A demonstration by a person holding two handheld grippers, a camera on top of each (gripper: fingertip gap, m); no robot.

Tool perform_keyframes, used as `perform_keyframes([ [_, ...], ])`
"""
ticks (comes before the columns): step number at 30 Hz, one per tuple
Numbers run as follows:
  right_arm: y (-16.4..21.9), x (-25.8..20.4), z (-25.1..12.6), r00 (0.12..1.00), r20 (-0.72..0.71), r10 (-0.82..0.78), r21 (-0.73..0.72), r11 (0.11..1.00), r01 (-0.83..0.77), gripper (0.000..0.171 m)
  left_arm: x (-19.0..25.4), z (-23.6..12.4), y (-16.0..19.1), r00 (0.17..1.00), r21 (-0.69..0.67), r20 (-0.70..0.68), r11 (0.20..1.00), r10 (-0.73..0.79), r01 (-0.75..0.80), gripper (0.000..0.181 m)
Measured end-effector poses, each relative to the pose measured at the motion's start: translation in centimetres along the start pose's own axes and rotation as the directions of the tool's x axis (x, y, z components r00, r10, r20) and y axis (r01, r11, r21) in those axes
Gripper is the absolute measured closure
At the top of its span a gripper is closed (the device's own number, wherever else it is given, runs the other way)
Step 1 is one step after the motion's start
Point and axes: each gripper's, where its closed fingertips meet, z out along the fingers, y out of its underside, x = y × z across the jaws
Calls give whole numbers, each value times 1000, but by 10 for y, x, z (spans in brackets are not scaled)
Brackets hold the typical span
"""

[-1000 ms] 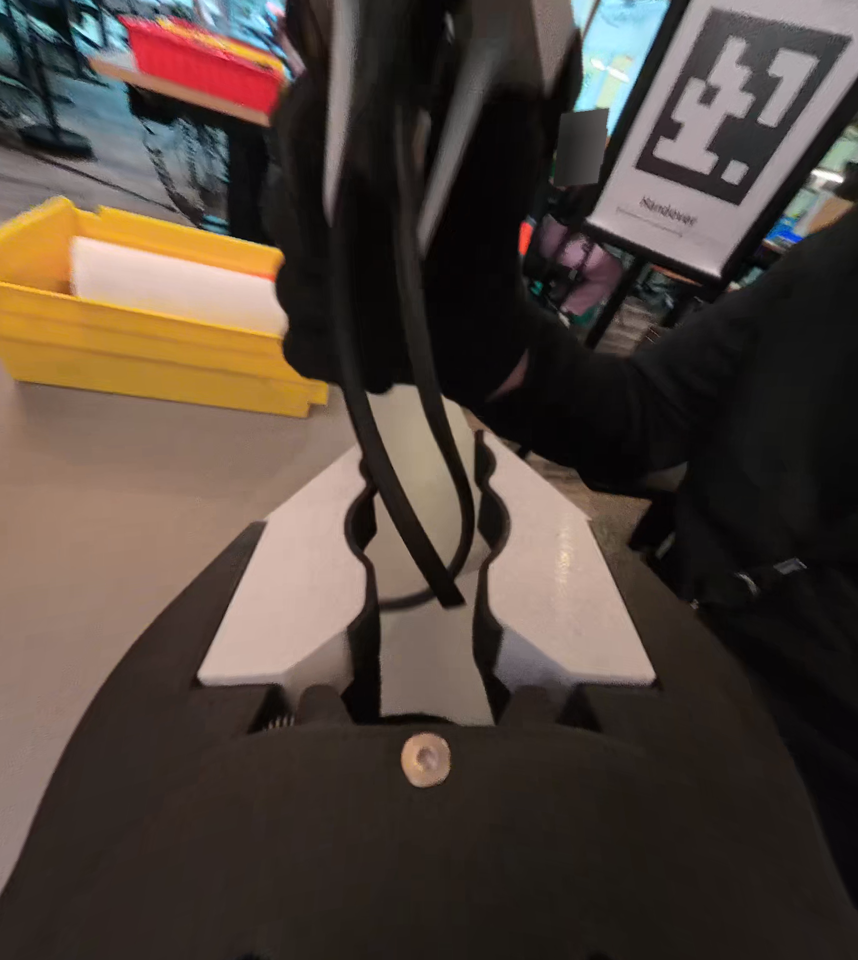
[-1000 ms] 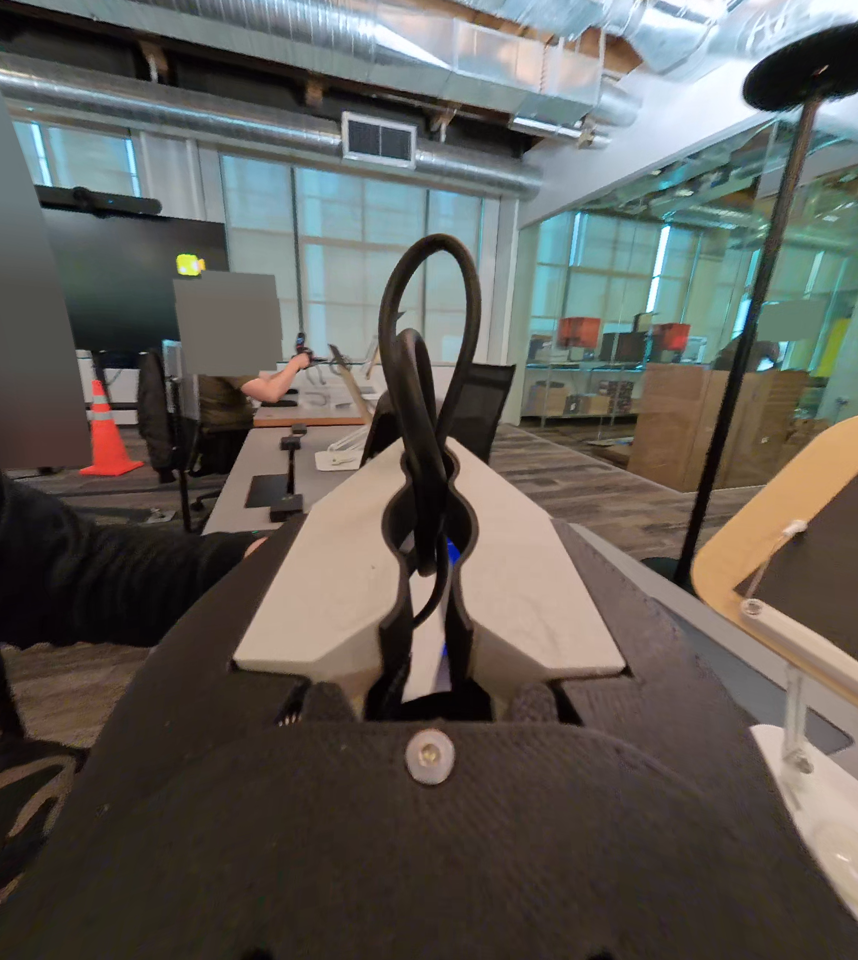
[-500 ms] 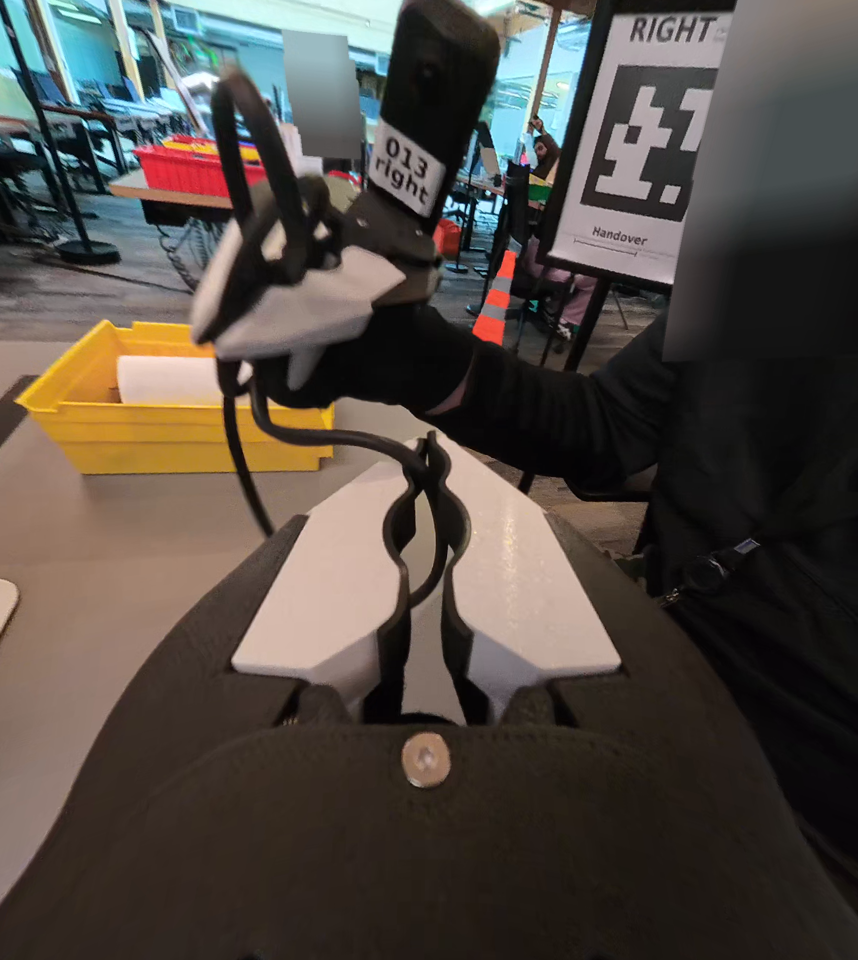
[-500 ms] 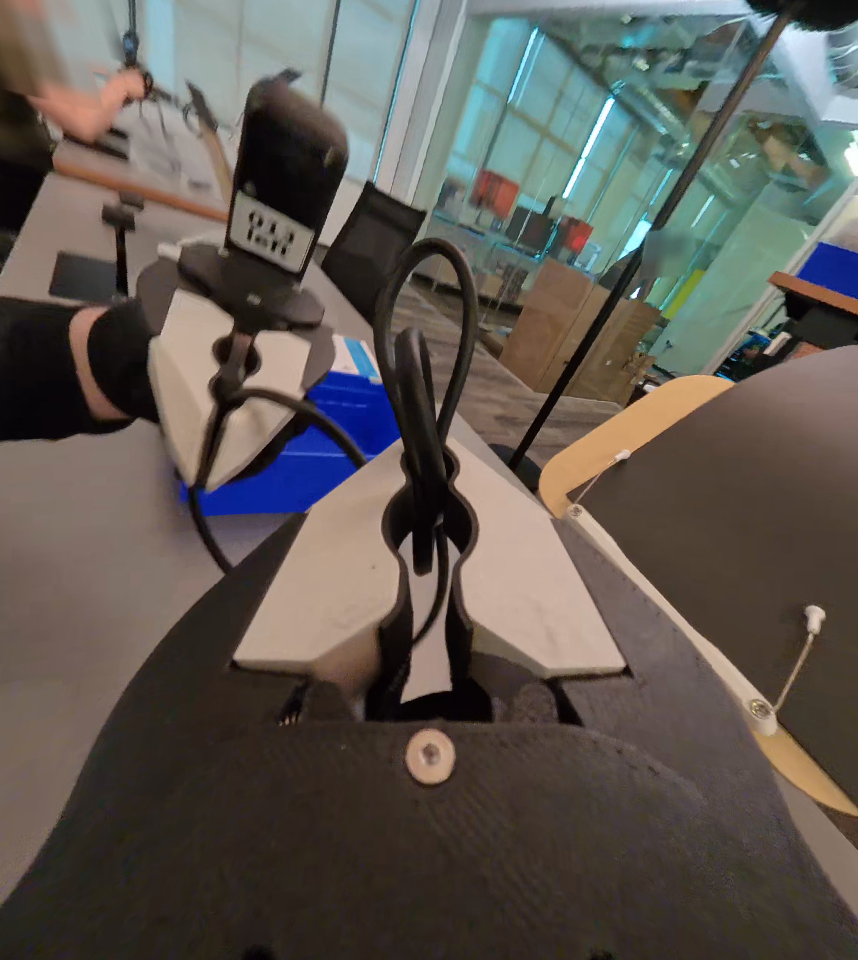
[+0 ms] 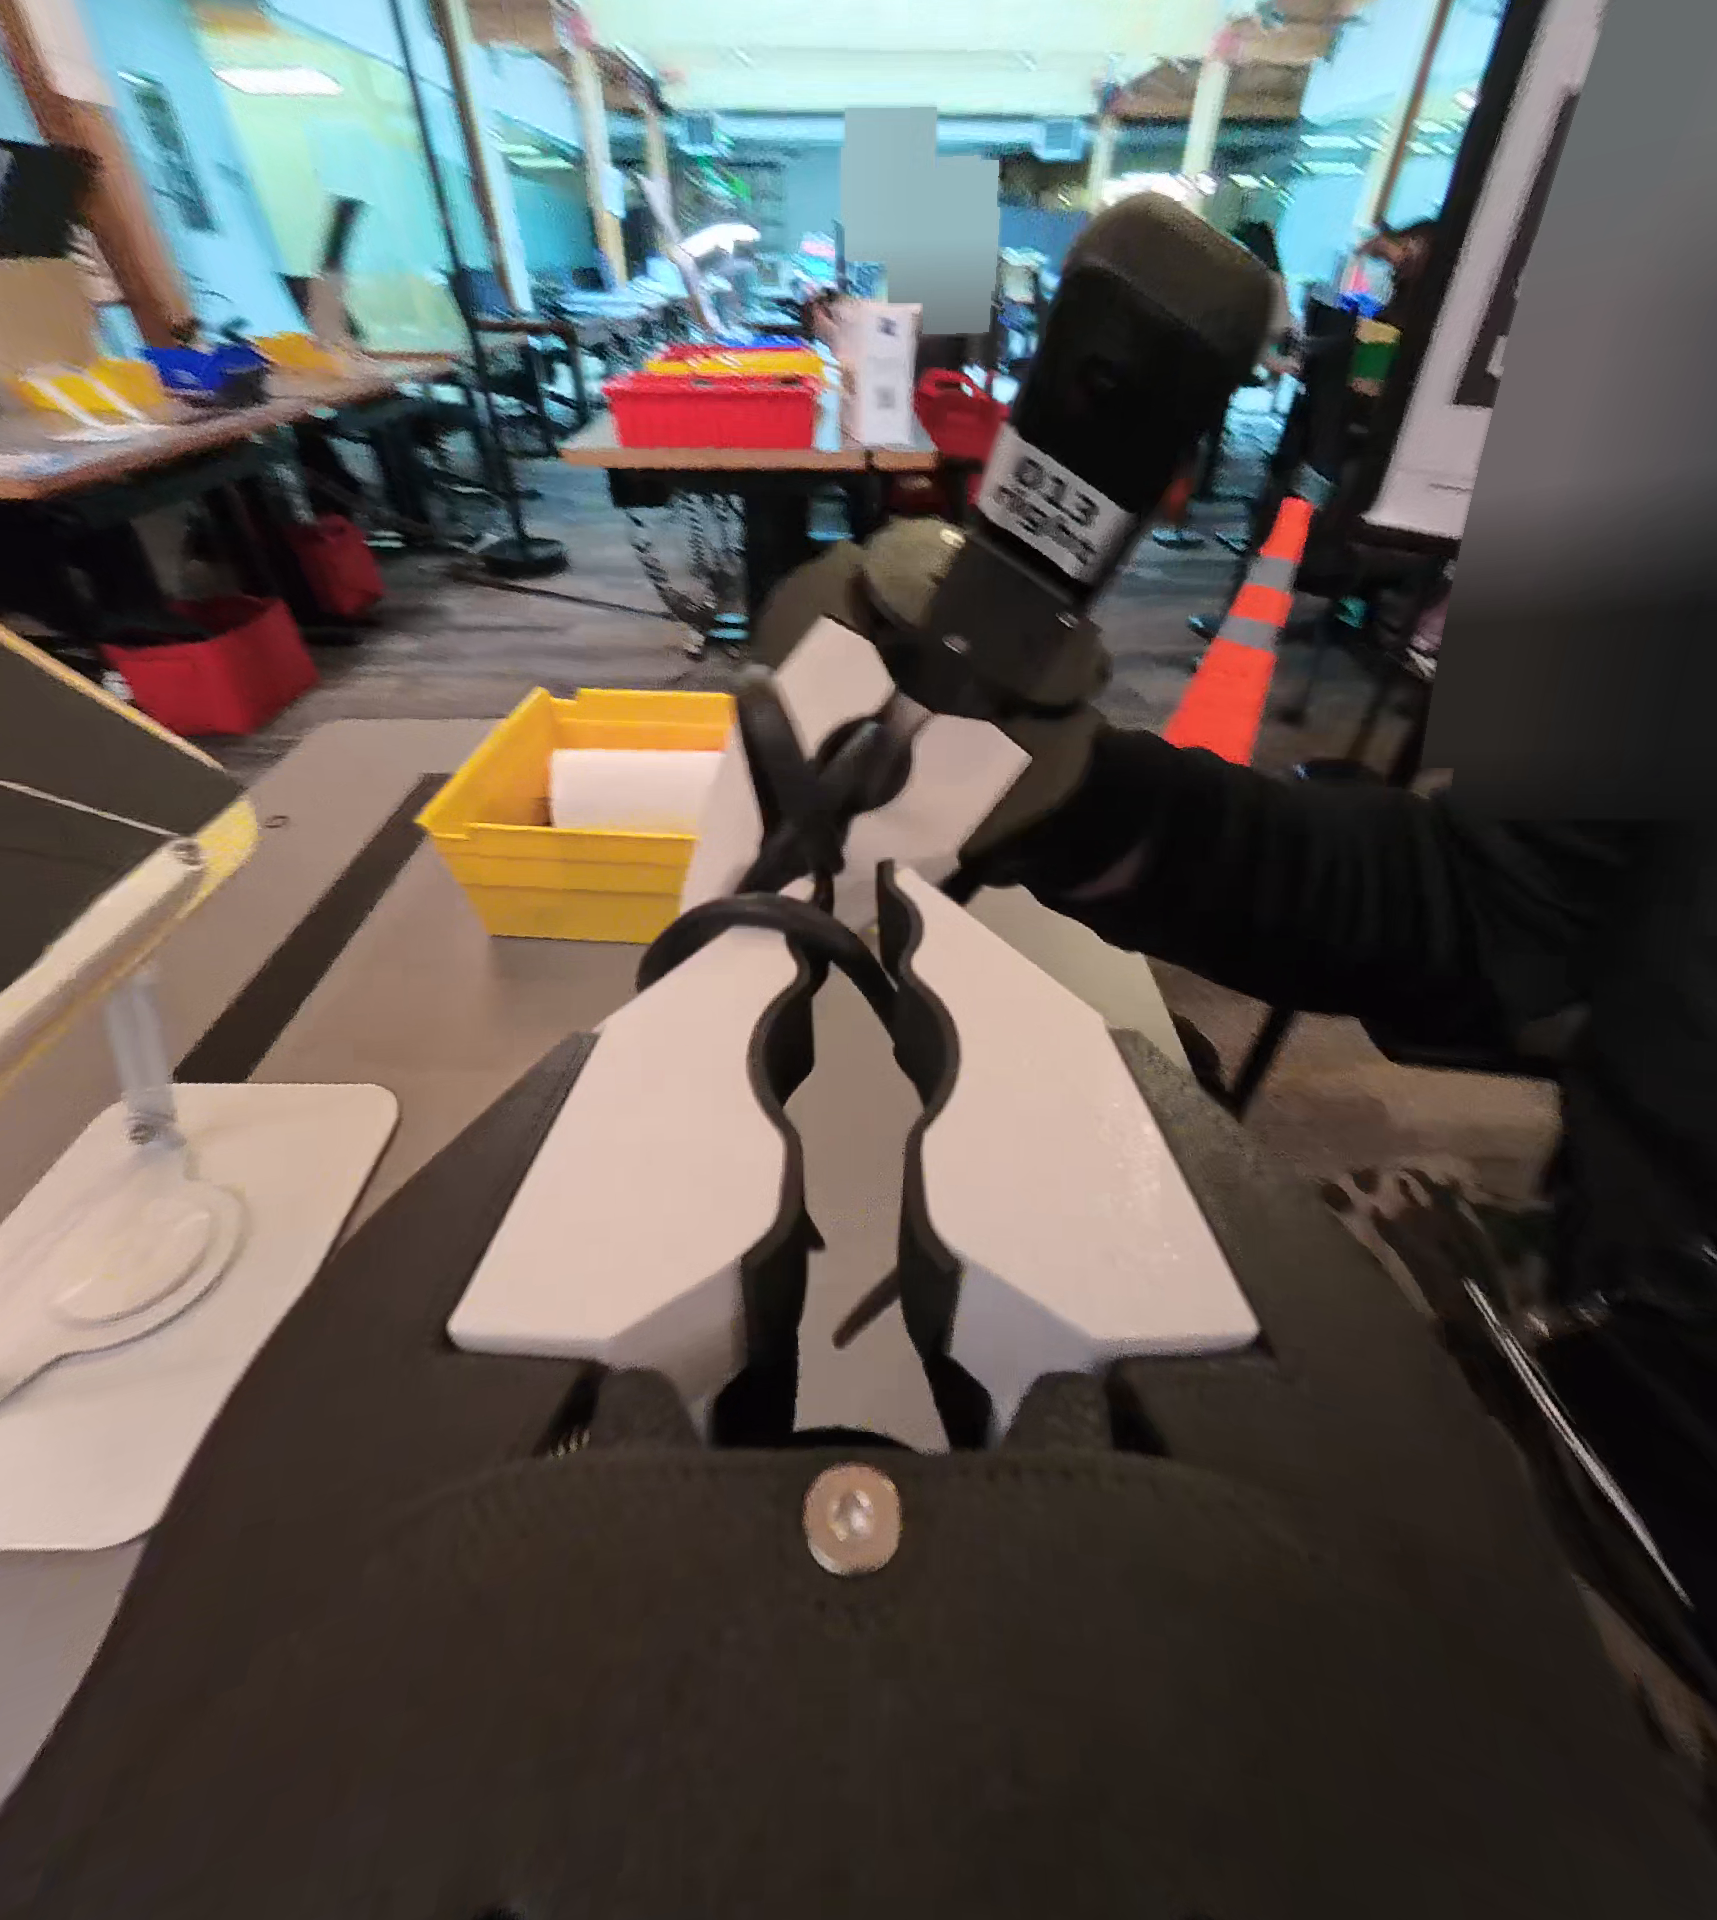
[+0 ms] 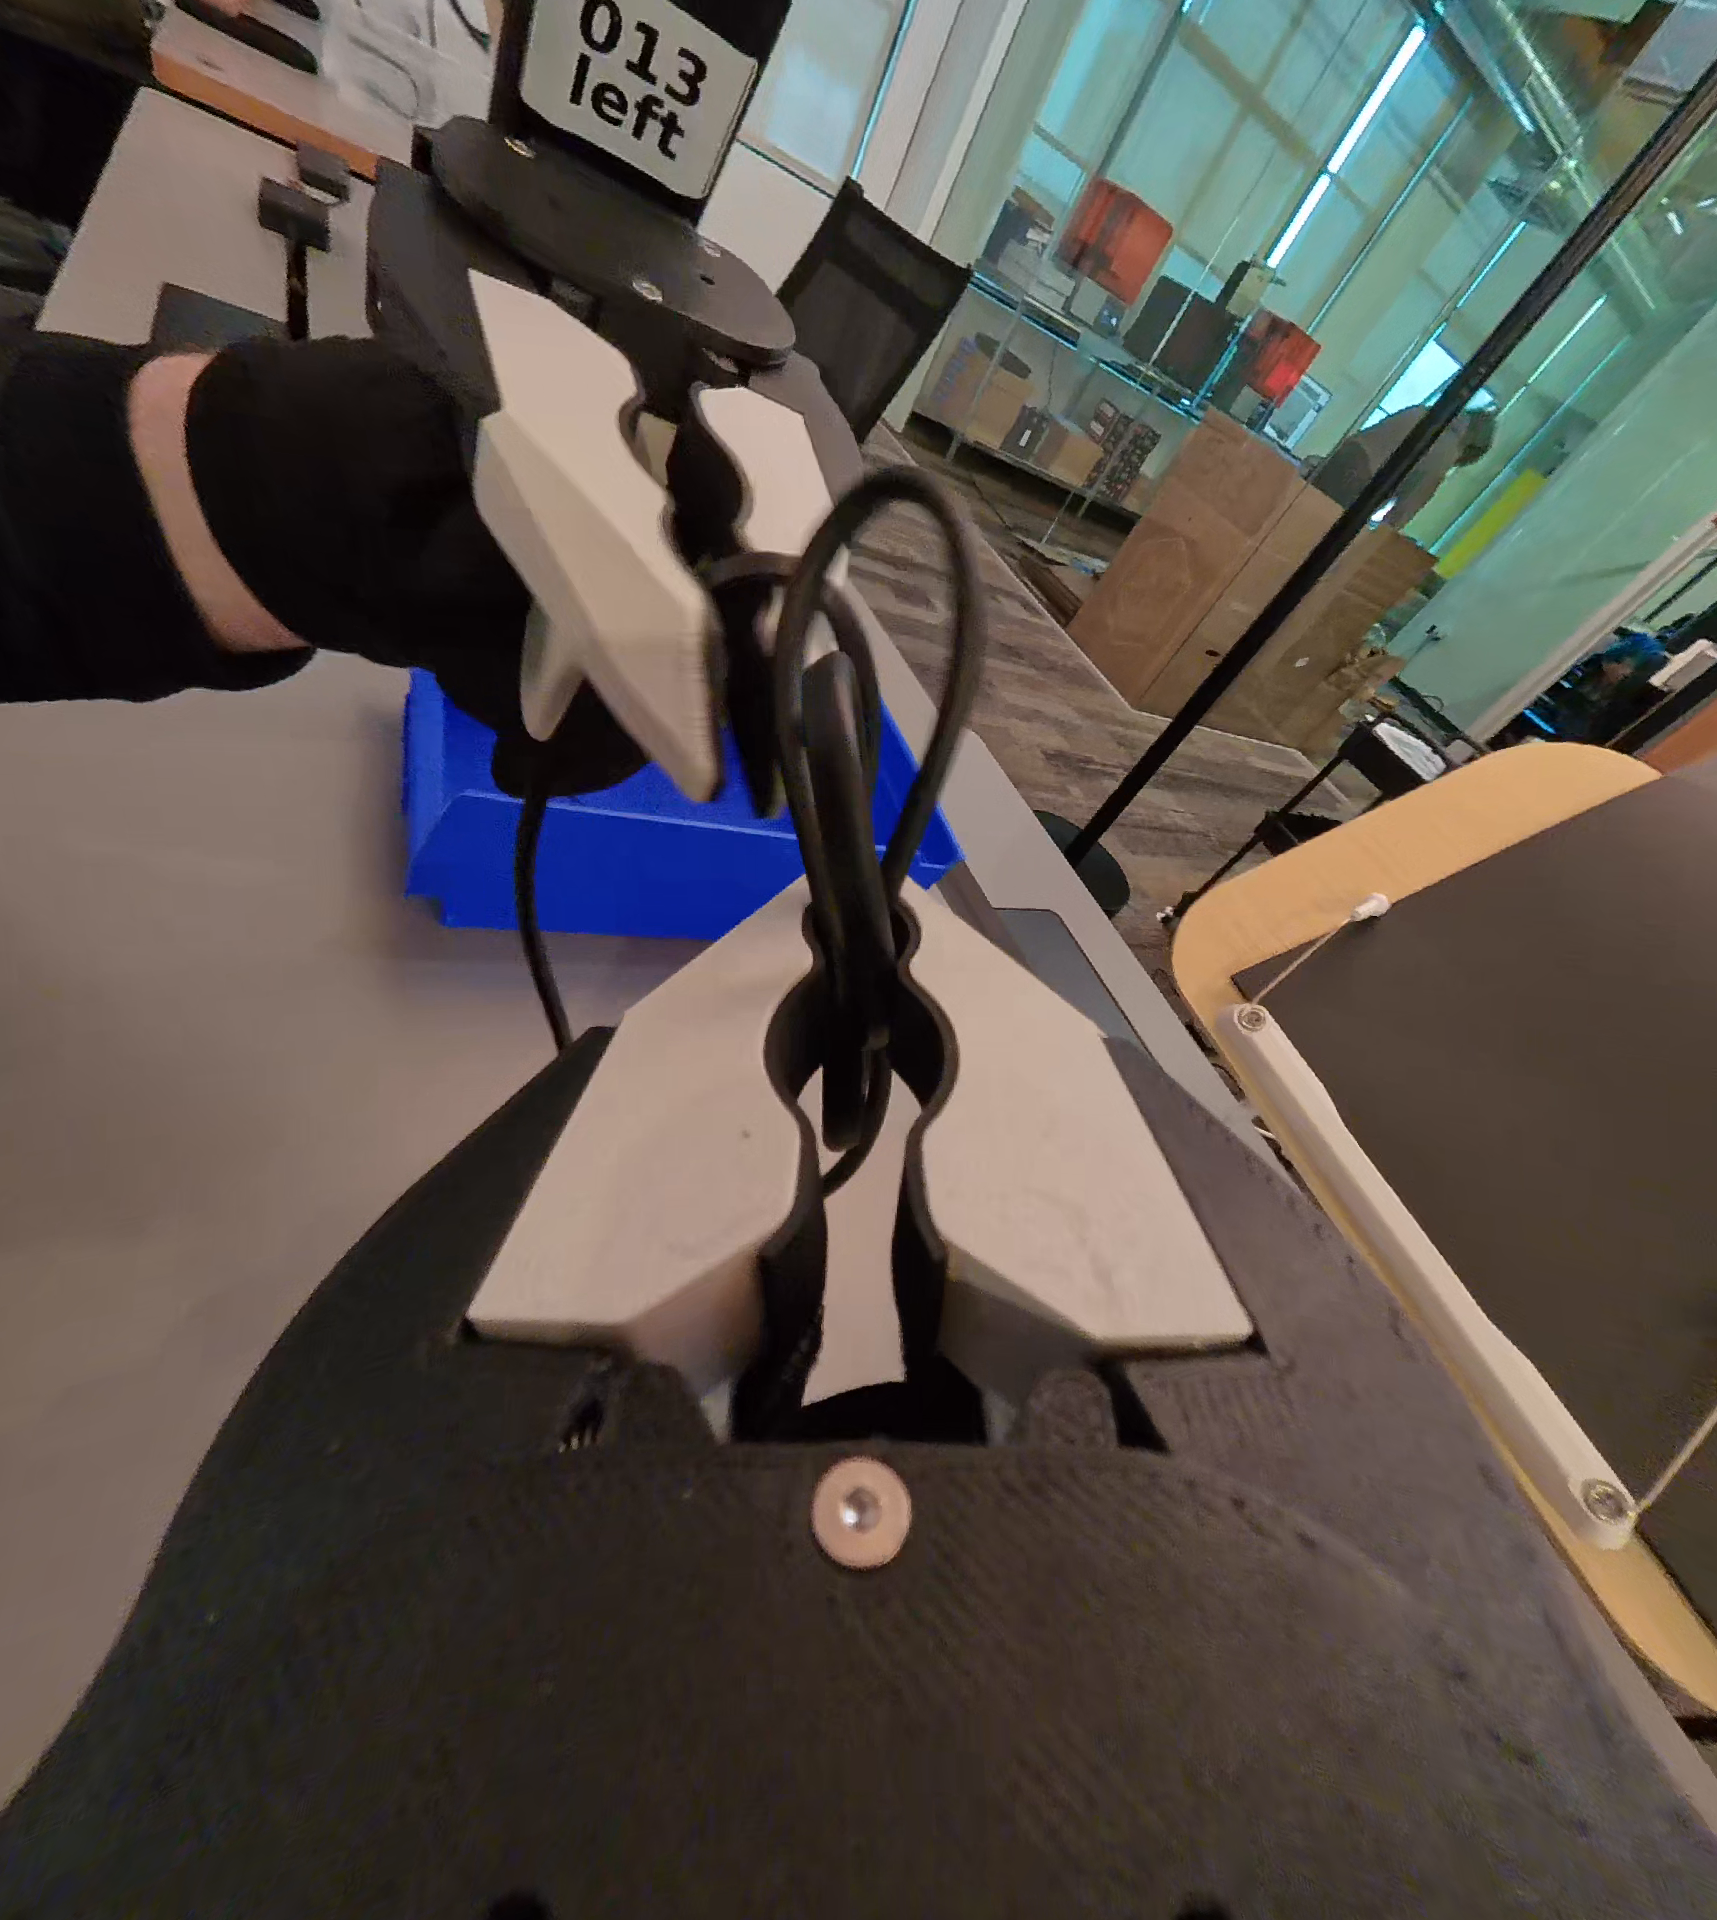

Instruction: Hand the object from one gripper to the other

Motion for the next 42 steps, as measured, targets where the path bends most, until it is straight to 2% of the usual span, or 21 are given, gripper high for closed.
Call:
perform_keyframes([
  [4, 0, 2, 4, 999, -34, -7, -25, 1000, 6, 171, -12, 1, -5, 994, 38, 103, 999, 31, -36, 172],
  [10, 0, 6, 3, 998, -51, 39, -24, 999, -40, 171, -17, 2, -12, 980, 67, 187, 995, 64, -78, 166],
  [16, -2, 11, 5, 986, -54, 157, 17, 988, -156, 171, -27, -1, -20, 953, 141, 298, 985, 55, -101, 167],
  [22, -2, 20, 7, 958, -78, 276, 62, 960, -271, 171, -35, -4, -25, 905, 184, 421, 971, 65, -155, 151],
  [25, -3, 15, 9, 961, -54, 272, 63, 961, -268, 171, -40, 1, -19, 910, 168, 415, 981, 20, -99, 136],
  [29, -1, 4, 16, 978, -42, 202, 26, 979, -201, 171, -39, 6, -14, 922, 140, 386, 987, 16, -76, 132],
  [34, 0, -3, 17, 991, -23, 128, -2, 992, -128, 171, -30, 9, -12, 950, 116, 310, 991, 30, -69, 147],
  [35, -1, -5, 17, 991, -5, 133, 3, 991, -133, 171, -24, 12, -11, 962, 106, 269, 992, 41, -72, 163],
  [36, -1, -8, 17, 991, 20, 130, 7, 992, -130, 171, -23, 12, -8, 963, 87, 265, 994, 45, -71, 171],
  [42, -1, -13, 19, 984, 59, 170, 9, 985, -171, 165, -24, 12, -5, 974, 98, 225, 995, -7, -16, 179],
])
